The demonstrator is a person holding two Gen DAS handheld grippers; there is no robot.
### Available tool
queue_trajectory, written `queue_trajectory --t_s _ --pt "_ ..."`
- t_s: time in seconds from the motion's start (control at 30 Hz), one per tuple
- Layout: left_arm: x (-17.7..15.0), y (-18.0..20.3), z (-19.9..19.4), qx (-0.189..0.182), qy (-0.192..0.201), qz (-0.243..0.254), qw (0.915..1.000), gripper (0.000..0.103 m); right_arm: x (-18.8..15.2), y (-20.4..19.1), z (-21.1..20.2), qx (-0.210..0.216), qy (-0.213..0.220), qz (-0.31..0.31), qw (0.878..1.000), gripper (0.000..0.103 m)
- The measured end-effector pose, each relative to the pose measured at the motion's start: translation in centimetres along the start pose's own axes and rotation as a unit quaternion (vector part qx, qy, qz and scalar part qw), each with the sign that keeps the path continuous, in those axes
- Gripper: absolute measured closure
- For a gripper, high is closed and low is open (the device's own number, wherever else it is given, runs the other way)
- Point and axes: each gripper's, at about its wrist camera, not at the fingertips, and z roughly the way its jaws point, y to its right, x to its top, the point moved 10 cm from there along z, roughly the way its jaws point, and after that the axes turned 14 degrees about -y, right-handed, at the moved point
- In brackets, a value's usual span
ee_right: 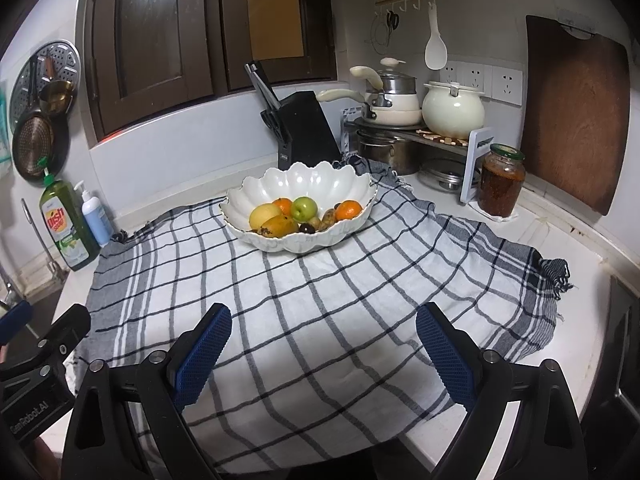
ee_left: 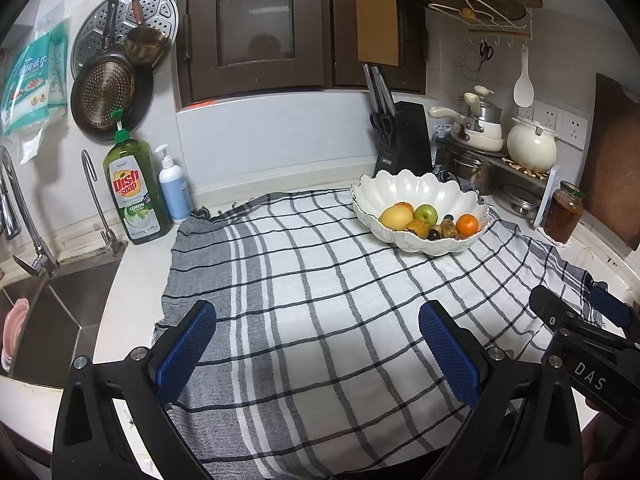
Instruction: Organize fruits
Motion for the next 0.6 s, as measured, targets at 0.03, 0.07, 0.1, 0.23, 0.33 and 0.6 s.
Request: queue_trajectory --t_s 0.03,0.07,0.1,0.23,0.33,0.6 --pt "-0.04 -0.02 -0.04 0.001 0.0 0.0 1.0 0.0 -0.01 0.02 0.02 0.0 0.0 0.0 1.0 0.009" --pt "0.0 -0.01 0.0 0.0 0.0 0.0 1.0 0.0 -0.02 0.03 0.03 0.0 0.0 0.0 1.0 0.009" --pt "-0.01 -0.01 -0.01 -0.001 0.0 0.0 1.0 0.0 -0.02 0.01 0.02 0.0 0.0 0.0 1.0 0.009" --pt "-0.02 0.03 -0.04 0.0 0.0 0.0 1.0 0.0 -0.04 -0.02 -0.02 0.001 -0.001 0.0 1.0 0.009" --pt "0.03 0.01 0.01 0.0 0.0 0.0 1.0 0.0 -0.02 -0.01 0.0 0.0 0.0 0.0 1.0 0.009" --pt "-0.39 -0.01 0.26 -0.005 -0.006 0.0 1.0 0.0 -0.07 -0.03 0.03 0.001 -0.001 0.001 1.0 0.009"
